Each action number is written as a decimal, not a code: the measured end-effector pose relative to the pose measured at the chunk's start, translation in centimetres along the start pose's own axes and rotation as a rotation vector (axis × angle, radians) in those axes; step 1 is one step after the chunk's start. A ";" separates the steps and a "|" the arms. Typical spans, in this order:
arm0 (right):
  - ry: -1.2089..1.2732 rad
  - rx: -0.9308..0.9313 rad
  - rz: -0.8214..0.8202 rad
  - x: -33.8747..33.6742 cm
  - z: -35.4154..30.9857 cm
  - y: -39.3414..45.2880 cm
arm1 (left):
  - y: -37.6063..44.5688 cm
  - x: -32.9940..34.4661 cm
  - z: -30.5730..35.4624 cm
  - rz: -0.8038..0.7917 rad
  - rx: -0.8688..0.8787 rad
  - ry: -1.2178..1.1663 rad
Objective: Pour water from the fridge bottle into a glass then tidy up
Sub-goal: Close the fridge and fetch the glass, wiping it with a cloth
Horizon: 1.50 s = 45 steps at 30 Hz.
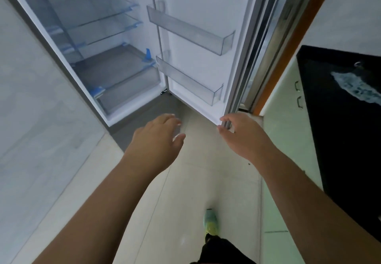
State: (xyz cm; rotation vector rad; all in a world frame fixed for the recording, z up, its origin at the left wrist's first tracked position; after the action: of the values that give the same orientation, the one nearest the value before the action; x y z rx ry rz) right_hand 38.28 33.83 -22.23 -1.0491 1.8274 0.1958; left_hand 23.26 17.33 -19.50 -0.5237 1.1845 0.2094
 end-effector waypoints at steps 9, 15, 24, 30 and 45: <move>0.030 -0.074 0.147 -14.0 0.5 11.3 | 14.7 -6.0 5.5 0.039 0.039 -0.014; 0.090 -0.063 0.306 -19.4 2.2 13.7 | 21.7 -11.4 11.0 0.188 0.170 0.061; 0.199 -0.106 0.404 -25.1 1.2 14.3 | 27.6 -10.0 11.0 0.151 0.171 0.091; 0.307 -0.256 0.553 -28.3 -2.1 13.6 | 25.8 -11.2 7.2 0.331 0.107 0.154; -0.045 -0.702 0.433 -19.0 -18.8 11.8 | 14.2 -13.4 -9.5 0.385 -0.236 -0.187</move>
State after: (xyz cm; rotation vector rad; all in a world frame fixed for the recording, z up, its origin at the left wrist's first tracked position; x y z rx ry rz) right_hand 19.88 41.64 -0.98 -1.0684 1.9682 1.1754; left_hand 4.44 26.40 -13.68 -0.4659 1.0749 0.7200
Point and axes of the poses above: each hand's wrist, its own y-axis towards the middle knuckle, its own x-axis out of the palm, z = x × y, the point moved 7 cm from there along y, towards the middle knuckle, and after that the axes turned 15 degrees about -z, right-handed, at the moved point
